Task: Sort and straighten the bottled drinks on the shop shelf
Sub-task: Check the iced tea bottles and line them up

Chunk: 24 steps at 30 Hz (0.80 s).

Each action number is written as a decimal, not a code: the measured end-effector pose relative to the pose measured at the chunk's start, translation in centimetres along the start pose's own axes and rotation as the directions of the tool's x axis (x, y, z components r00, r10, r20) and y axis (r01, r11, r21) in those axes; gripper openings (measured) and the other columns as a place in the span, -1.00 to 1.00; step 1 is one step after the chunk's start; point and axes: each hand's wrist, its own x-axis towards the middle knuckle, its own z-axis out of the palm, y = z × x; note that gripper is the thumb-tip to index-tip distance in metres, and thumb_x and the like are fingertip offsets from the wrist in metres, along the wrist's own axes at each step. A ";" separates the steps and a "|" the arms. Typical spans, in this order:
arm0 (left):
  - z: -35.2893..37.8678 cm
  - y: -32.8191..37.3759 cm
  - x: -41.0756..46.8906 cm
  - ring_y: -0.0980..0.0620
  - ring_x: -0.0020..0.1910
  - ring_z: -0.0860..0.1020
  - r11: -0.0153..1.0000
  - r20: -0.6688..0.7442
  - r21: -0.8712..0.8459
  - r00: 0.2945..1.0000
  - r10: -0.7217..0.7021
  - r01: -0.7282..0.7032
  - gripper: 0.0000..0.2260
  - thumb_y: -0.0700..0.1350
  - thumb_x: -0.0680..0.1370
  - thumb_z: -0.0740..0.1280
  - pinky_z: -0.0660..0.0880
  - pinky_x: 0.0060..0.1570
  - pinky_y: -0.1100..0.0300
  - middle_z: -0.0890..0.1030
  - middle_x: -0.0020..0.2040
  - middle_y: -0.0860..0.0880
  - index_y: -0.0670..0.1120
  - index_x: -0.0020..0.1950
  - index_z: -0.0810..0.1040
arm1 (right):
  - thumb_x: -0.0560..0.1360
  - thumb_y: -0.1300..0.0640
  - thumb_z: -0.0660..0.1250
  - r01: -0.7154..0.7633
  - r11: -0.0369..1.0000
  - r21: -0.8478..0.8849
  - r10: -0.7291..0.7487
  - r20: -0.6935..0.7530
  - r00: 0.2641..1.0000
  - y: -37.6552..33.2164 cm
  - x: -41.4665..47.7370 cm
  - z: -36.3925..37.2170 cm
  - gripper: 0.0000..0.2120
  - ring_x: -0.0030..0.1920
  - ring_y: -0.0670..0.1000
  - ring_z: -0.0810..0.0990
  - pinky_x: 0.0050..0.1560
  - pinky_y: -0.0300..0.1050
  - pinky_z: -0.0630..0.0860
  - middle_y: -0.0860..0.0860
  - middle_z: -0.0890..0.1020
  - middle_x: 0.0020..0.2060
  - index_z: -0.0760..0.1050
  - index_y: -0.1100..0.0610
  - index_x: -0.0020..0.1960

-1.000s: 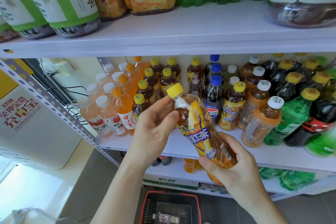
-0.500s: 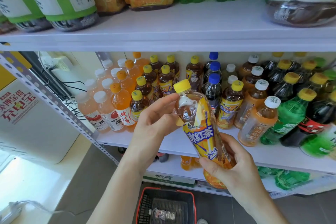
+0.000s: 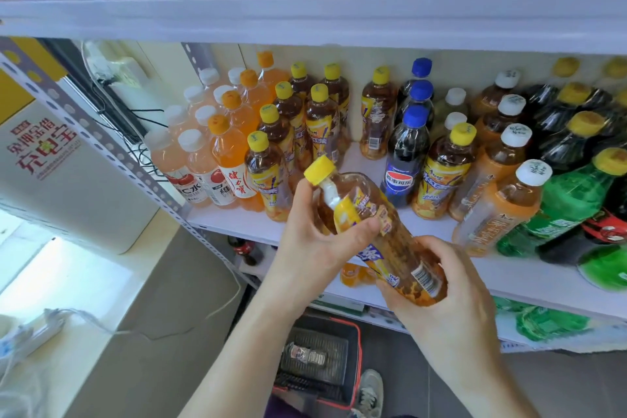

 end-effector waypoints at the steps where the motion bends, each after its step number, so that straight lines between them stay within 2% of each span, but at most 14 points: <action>1: -0.2 -0.1 -0.3 -0.05 0.13 0.64 1.000 -0.001 0.006 1.000 -0.009 0.009 -0.48 0.04 0.36 0.57 0.59 0.10 0.00 0.66 0.11 0.00 0.04 0.24 0.45 | 0.20 -0.01 0.62 -0.002 1.000 0.016 0.002 0.015 1.000 0.1 -0.2 0.1 -0.43 -0.05 -0.29 0.51 -0.12 -0.54 0.36 -0.28 0.52 -0.05 0.43 -0.13 0.11; 3: -0.9 0.0 -1.0 -0.09 0.18 0.61 0.999 0.021 -0.019 0.999 -0.041 0.041 -0.45 0.10 0.35 0.57 0.56 0.14 -0.11 0.64 0.17 0.00 0.07 0.27 0.47 | 0.16 -0.01 0.65 -0.074 0.988 0.133 0.063 0.082 0.995 0.1 -0.6 -0.1 -0.45 -0.13 -0.24 0.57 -0.17 -0.51 0.41 -0.21 0.60 -0.09 0.49 -0.12 0.07; 4: -1.3 0.0 -1.4 -0.11 0.21 0.59 0.995 0.028 -0.067 0.997 -0.070 0.072 -0.43 0.11 0.36 0.55 0.55 0.16 -0.18 0.62 0.21 -0.03 0.06 0.31 0.47 | 0.14 -0.05 0.63 -0.172 0.952 0.252 0.133 0.165 0.977 0.0 -0.6 -0.2 -0.46 -0.21 -0.19 0.60 -0.24 -0.44 0.45 -0.15 0.65 -0.14 0.53 -0.08 0.06; 6: -2.4 -0.1 -2.2 -0.13 0.25 0.56 0.969 0.041 -0.198 0.989 -0.142 0.147 -0.41 0.10 0.37 0.51 0.54 0.17 -0.20 0.59 0.28 -0.06 0.02 0.37 0.47 | 0.11 -0.11 0.58 -0.388 0.786 0.482 0.206 0.388 0.898 -0.3 -0.9 -0.5 -0.45 -0.35 -0.08 0.59 -0.36 -0.27 0.49 -0.04 0.69 -0.23 0.59 -0.04 0.08; 7: -2.9 -0.2 -2.7 -0.13 0.25 0.56 0.956 0.048 -0.241 0.985 -0.163 0.170 -0.43 0.10 0.38 0.50 0.56 0.14 -0.14 0.58 0.30 -0.08 0.03 0.37 0.48 | 0.13 -0.10 0.57 -0.443 0.722 0.532 0.188 0.466 0.865 -0.3 -1.1 -0.6 -0.46 -0.33 -0.02 0.60 -0.36 -0.22 0.50 0.00 0.70 -0.22 0.61 -0.03 0.08; 10: -4.5 -1.0 -4.6 -0.14 0.15 0.59 0.928 0.049 -0.313 0.979 -0.197 0.203 -0.54 0.03 0.44 0.44 0.57 0.05 0.00 0.61 0.24 -0.12 0.06 0.34 0.51 | 0.19 -0.08 0.52 -0.538 0.645 0.542 0.112 0.630 0.769 -0.7 -2.3 -0.6 -0.50 -0.14 0.06 0.66 -0.16 -0.14 0.57 0.13 0.72 -0.08 0.64 0.05 0.10; 13: -5.9 -2.4 -7.3 -0.16 0.13 0.59 0.882 0.074 -0.413 0.974 -0.215 0.226 -0.47 -0.03 0.44 0.47 0.56 0.06 -0.08 0.61 0.19 -0.17 0.05 0.39 0.46 | 0.22 -0.02 0.48 -0.647 0.553 0.525 0.105 0.727 0.679 -1.6 -4.1 -0.2 -0.54 -0.20 0.06 0.64 -0.23 -0.17 0.55 0.16 0.70 -0.12 0.65 0.14 0.08; 15: -5.9 -3.9 -9.5 -0.19 0.17 0.59 0.875 0.122 -0.424 0.972 -0.201 0.234 -0.38 0.00 0.42 0.54 0.54 0.13 -0.14 0.59 0.24 -0.20 0.00 0.43 0.40 | 0.26 -0.02 0.47 -0.671 0.558 0.489 0.100 0.763 0.639 -2.5 -5.3 0.2 -0.54 -0.13 0.07 0.66 -0.16 -0.14 0.57 0.18 0.70 -0.07 0.64 0.13 0.11; 17: -5.2 -5.3 -11.7 -0.20 0.12 0.61 0.867 0.132 -0.434 0.969 -0.207 0.245 -0.38 0.02 0.41 0.56 0.55 0.09 -0.09 0.60 0.21 -0.24 -0.12 0.38 0.43 | 0.29 -0.05 0.46 -0.651 0.612 0.449 0.106 0.769 0.630 -3.2 -6.7 1.1 -0.54 0.00 0.08 0.66 -0.03 -0.10 0.56 0.18 0.69 0.03 0.63 0.07 0.16; 20: -4.2 -6.7 -13.8 -0.23 0.01 0.64 0.793 -0.012 -0.565 0.958 -0.285 0.229 -0.57 -0.16 0.42 0.52 0.60 -0.01 -0.07 0.63 0.11 -0.32 -0.28 0.21 0.52 | 0.31 -0.08 0.46 -0.636 0.651 0.414 0.127 0.767 0.629 -4.1 -8.6 2.6 -0.56 0.06 0.07 0.67 -0.05 -0.15 0.56 0.10 0.69 0.07 0.60 -0.02 0.17; 22: -4.3 -7.5 -14.5 -0.18 -0.07 0.66 0.730 -0.087 -0.655 0.941 -0.326 0.193 -0.66 -0.25 0.41 0.45 0.62 -0.09 -0.03 0.64 0.04 -0.30 -0.30 0.15 0.55 | 0.28 -0.05 0.49 -0.681 0.589 0.435 0.166 0.760 0.629 -3.8 -9.7 3.4 -0.56 0.04 0.06 0.67 -0.11 -0.17 0.57 0.10 0.68 0.08 0.59 -0.02 0.14; 24: -4.8 -8.3 -14.8 -0.19 -0.07 0.64 0.683 -0.121 -0.714 0.933 -0.339 0.156 -0.61 -0.30 0.39 0.40 0.61 -0.08 -0.03 0.62 0.04 -0.33 -0.39 0.18 0.49 | 0.19 0.00 0.55 -0.781 0.447 0.437 0.250 0.777 0.578 -2.3 -10.2 3.6 -0.47 -0.03 0.11 0.66 -0.20 -0.07 0.59 0.16 0.65 0.08 0.56 0.09 0.12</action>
